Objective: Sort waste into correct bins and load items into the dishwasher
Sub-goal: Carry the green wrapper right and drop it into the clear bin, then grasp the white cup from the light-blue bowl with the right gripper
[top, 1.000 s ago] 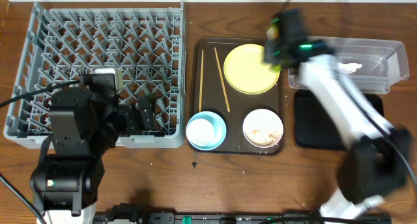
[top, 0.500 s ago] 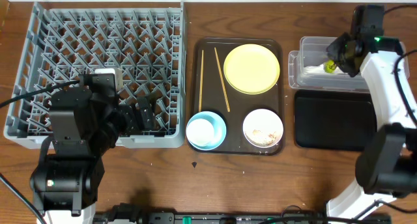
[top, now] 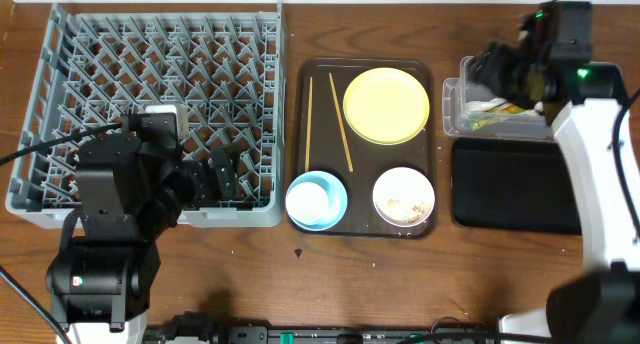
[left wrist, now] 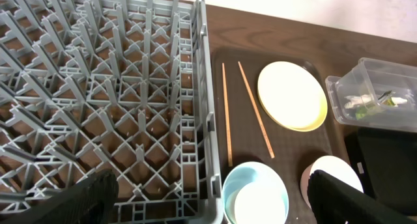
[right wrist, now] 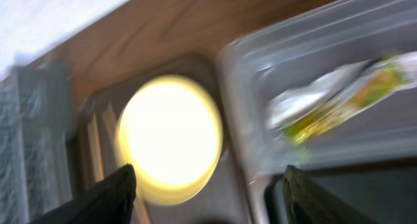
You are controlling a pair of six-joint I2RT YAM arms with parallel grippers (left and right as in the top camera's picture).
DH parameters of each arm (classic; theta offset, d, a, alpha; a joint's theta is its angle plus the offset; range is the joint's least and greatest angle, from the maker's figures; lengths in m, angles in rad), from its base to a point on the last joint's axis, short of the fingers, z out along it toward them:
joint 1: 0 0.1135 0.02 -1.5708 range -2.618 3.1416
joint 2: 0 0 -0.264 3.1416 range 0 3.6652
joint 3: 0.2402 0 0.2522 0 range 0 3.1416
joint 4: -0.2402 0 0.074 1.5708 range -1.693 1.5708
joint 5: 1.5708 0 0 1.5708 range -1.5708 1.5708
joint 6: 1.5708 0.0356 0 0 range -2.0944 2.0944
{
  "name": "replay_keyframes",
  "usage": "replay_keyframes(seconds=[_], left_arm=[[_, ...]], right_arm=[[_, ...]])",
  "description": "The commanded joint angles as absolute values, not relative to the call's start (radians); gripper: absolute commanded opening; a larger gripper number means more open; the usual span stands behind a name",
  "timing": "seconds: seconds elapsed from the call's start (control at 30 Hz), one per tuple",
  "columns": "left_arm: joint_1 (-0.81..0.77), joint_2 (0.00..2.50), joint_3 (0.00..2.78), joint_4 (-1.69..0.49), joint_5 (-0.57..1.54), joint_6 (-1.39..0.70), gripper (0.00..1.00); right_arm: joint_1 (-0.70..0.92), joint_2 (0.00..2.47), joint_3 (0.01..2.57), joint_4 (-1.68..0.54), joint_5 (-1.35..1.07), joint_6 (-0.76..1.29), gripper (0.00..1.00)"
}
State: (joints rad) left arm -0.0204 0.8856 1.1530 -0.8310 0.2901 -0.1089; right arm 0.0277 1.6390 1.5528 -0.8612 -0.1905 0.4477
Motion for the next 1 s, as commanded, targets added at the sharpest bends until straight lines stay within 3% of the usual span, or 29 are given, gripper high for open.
replay_keyframes(seconds=[0.0, 0.13, 0.27, 0.5, 0.77, 0.9, 0.97], left_arm=[[-0.016, 0.881, 1.169, -0.83, 0.303, -0.118, 0.94], [-0.016, 0.881, 1.169, -0.83, 0.303, -0.118, 0.94], [-0.016, 0.881, 1.169, -0.83, 0.303, -0.118, 0.94], [-0.016, 0.881, 1.169, -0.834, 0.311, -0.122, 0.94], [-0.016, 0.878, 1.169, -0.981, 0.326, -0.133, 0.94], [-0.016, 0.873, 1.169, -1.01, 0.258, -0.149, 0.94], [-0.016, 0.868, 1.169, -1.008, 0.25, -0.164, 0.94]], right_arm=[[0.147, 1.597, 1.557, -0.981, -0.252, 0.35, 0.64], [0.289, 1.608, 1.552, -1.116, -0.257, 0.32, 0.61], [0.455, 1.619, 1.547, -1.111, -0.288, 0.208, 0.6], [0.688, 1.687, 1.542, -1.054, -0.261, 0.213, 0.55], [0.794, 1.882, 1.542, -1.018, -0.142, 0.319, 0.46], [0.793, 1.942, 1.542, -1.02, -0.147, 0.322, 0.33], [0.793, 1.966, 1.542, -1.021, -0.146, 0.322, 0.32]])
